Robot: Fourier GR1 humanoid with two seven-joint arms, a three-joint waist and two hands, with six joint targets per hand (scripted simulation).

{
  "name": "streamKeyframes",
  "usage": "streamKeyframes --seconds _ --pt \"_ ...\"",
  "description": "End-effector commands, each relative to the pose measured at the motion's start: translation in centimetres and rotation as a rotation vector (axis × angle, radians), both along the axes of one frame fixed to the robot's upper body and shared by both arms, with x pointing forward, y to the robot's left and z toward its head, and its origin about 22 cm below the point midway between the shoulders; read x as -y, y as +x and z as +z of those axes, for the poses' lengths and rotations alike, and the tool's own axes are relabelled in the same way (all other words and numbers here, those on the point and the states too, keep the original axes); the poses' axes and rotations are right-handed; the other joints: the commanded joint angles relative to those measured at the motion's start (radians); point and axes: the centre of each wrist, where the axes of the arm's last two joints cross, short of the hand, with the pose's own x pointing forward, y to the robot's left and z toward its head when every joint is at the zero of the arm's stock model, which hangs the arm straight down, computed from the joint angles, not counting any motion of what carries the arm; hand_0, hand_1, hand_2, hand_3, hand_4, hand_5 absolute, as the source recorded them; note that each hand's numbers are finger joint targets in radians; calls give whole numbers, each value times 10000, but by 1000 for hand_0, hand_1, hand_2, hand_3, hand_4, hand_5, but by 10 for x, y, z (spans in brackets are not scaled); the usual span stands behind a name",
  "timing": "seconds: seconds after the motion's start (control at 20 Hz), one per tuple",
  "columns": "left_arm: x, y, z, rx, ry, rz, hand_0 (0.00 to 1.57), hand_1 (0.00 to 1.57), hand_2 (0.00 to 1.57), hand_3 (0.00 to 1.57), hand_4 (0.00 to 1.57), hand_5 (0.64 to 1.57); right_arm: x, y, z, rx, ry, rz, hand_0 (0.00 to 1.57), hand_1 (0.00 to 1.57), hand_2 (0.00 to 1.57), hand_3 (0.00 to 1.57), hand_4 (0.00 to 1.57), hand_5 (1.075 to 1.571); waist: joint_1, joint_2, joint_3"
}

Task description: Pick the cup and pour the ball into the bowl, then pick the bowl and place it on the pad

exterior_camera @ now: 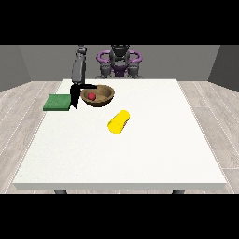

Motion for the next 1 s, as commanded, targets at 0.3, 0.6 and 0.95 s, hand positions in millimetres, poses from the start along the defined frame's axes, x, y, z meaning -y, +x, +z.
streamKeyframes --seconds 0.3,0.6,0.95 --pt "8 -7 35 672 -195 -353 0 0 0 0 0 1570 -7 -36 -48 -2285 1875 -506 1278 1278 1025 604 944 1431 419 582 71" --pt "5 -8 44 982 -264 -628 0 0 0 0 0 1571 20 -21 -23 -2326 -311 -1185 1571 1571 1571 1571 997 1571 707 950 29" --pt "-20 -5 -11 -741 -594 50 0 0 0 0 0 1571 49 -13 7 -3404 -1654 -1609 1571 1571 1571 1429 1071 1564 -106 -630 0"
